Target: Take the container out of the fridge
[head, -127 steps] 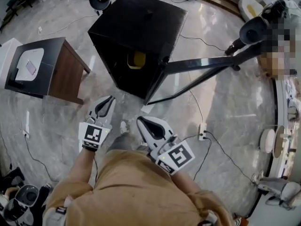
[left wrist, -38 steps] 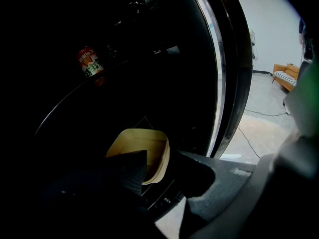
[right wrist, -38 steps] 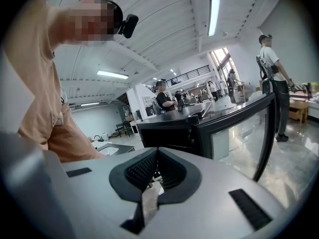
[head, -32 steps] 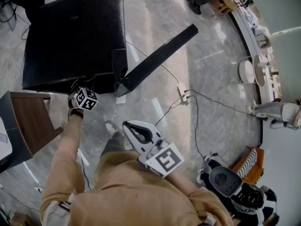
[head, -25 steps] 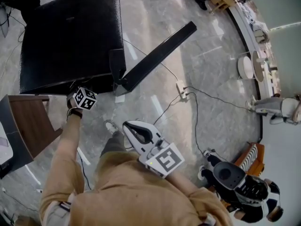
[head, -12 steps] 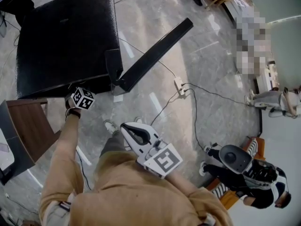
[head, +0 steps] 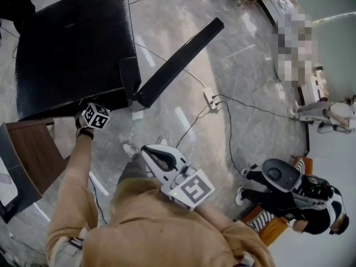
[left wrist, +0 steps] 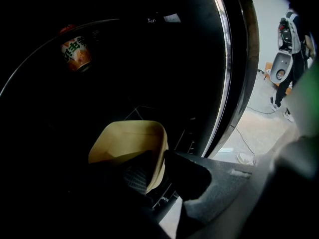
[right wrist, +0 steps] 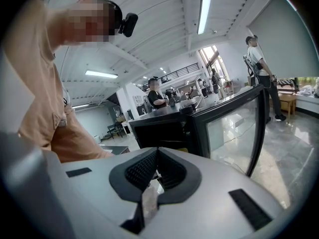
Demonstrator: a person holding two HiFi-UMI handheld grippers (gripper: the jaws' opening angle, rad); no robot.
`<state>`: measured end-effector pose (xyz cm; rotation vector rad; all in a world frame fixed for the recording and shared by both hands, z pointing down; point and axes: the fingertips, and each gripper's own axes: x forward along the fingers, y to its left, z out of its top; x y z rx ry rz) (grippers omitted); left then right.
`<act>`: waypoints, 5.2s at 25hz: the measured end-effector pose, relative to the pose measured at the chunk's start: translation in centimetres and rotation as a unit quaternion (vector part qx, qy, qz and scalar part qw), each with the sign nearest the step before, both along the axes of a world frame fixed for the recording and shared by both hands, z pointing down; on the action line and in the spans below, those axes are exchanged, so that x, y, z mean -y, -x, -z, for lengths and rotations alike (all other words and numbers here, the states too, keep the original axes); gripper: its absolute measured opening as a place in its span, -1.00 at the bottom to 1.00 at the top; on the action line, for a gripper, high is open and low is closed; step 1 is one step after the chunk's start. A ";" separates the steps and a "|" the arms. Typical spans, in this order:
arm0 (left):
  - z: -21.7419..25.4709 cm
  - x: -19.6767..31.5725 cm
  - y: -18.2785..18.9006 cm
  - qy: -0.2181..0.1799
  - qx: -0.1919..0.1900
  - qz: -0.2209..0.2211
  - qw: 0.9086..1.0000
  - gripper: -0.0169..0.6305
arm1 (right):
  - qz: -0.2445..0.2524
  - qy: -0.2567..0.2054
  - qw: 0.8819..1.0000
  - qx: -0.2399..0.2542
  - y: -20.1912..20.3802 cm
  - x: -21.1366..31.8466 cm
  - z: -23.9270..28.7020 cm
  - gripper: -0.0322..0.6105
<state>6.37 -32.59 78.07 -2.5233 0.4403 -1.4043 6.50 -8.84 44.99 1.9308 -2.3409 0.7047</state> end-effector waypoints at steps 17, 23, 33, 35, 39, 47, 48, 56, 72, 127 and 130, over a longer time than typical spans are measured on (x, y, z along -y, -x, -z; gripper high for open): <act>0.1 -0.1 -0.1 0.006 -0.015 0.009 1.000 -0.86 | -0.008 0.001 1.000 -0.001 -0.1 -0.6 -0.2 -0.90; 0.4 -0.4 0.0 0.012 -0.024 0.012 1.000 -0.87 | -0.005 -0.001 1.000 -0.002 0.0 -0.7 0.0 -0.90; 1.0 -0.8 0.7 0.031 -0.047 0.046 0.997 -0.87 | 0.001 -0.010 1.000 -0.002 0.1 -1.3 0.4 -0.90; 1.2 -0.9 0.8 0.033 -0.050 0.053 0.997 -0.87 | 0.003 -0.010 1.000 0.000 0.1 -1.4 0.5 -0.90; 1.9 -1.4 0.9 0.040 -0.059 0.067 0.995 -0.87 | 0.009 -0.015 1.000 0.003 0.2 -2.0 0.8 -0.90; 3.3 -2.1 1.9 0.050 -0.076 0.100 0.991 -0.87 | 0.030 -0.024 0.999 0.003 0.7 -2.7 1.6 -0.90; 3.5 -2.2 2.1 0.052 -0.079 0.105 0.990 -0.87 | 0.033 -0.024 0.999 0.004 0.9 -2.8 1.8 -0.90; 5.2 -3.7 3.7 0.065 -0.105 0.149 0.981 -0.87 | 0.063 -0.041 0.997 0.004 1.5 -3.7 2.5 -0.90; 8.9 -6.7 4.9 0.090 -0.157 0.219 0.959 -0.87 | 0.105 -0.069 0.992 0.017 0.9 -5.4 3.7 -0.90; 24.7 -12.3 9.0 0.108 -0.344 0.281 0.889 -0.87 | 0.144 -0.095 0.985 0.031 -1.9 -4.9 5.5 -0.90; 25.6 -12.5 9.2 0.110 -0.356 0.283 0.884 -0.87 | 0.143 -0.097 0.984 0.032 -2.1 -4.8 5.7 -0.90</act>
